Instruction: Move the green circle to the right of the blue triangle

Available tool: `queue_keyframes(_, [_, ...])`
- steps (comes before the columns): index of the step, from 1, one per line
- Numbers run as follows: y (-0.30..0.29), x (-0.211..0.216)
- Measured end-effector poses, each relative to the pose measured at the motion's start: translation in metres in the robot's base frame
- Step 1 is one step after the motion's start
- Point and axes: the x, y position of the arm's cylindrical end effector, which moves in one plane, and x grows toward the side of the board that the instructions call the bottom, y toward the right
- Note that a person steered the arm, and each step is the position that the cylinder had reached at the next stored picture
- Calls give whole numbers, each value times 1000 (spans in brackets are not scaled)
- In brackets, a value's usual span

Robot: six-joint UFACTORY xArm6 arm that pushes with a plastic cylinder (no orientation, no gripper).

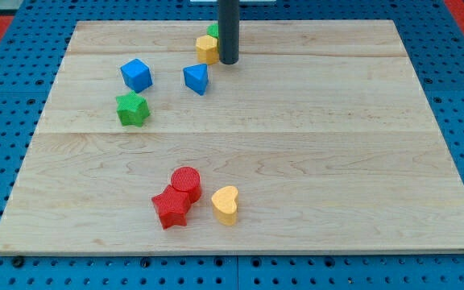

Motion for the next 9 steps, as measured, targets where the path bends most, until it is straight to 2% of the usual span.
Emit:
queue_keyframes(1, [-51,-5])
queue_keyframes(2, [-84,-37])
queue_keyframes(4, [-46,-55])
queue_keyframes(5, [16,-63])
queue_keyframes(6, [61,-27])
queue_keyframes(7, [70,-14])
queue_keyframes(8, [84,-52])
queue_keyframes(9, [109,-51])
